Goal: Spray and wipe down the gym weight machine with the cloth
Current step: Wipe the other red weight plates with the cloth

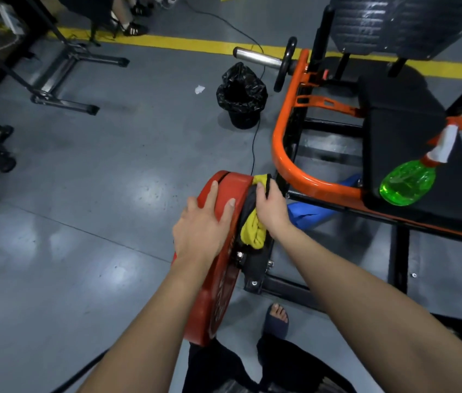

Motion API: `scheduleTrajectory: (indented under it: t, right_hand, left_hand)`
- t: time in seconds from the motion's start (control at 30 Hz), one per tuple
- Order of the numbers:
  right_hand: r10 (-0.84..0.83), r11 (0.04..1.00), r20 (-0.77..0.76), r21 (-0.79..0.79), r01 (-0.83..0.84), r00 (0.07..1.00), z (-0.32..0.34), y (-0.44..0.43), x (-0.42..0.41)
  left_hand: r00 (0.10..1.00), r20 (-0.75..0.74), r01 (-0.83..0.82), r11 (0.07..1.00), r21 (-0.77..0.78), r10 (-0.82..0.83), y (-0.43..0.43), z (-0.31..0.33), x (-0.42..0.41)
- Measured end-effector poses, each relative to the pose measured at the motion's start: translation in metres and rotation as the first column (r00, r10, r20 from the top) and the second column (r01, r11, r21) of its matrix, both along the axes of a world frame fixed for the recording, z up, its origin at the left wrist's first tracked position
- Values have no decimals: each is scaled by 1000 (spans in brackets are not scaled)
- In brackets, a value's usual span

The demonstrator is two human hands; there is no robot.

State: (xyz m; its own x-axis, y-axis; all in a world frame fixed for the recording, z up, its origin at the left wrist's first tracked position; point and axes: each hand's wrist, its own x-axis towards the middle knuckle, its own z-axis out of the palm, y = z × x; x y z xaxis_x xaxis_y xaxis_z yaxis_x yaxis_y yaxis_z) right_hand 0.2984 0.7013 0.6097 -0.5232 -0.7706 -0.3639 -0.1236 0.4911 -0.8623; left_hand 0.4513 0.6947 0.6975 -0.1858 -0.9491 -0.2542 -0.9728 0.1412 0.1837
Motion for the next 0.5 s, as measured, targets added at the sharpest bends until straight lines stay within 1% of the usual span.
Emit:
scheduleTrajectory:
  t: [0.1,0.17,0.23,0.3,0.37,0.43,0.5]
  right_hand:
    - [-96,989,96,125,84,991,-10,-25,-4]
    - [-122,982,80,152,109,989,-1,-27,6]
    - [-127,983,24,139,123,992,16,-8,26]
    - [-72,990,-49,114,77,996,32,26,51]
    - [0,994,-66,112,7,998,41,54,65]
    - [34,993,-112,120,-20,993,38,59,65]
    - [49,990,-158,141,-27,986,35,56,63]
  left_hand:
    - [994,-90,-70,996,-53,65,23,-1,21]
    - [988,-122,-105,992,-69,96,35,-3,33]
    - [980,-147,-140,988,-59,130,45,-5,42]
    - [976,-163,-155,987,-51,145,54,-7,50]
    - [975,-179,-137,990,-43,128,60,-7,54]
    - [980,-172,-111,993,-37,103,60,-5,56]
    - [974,-190,-130,991,-26,122,51,2,52]
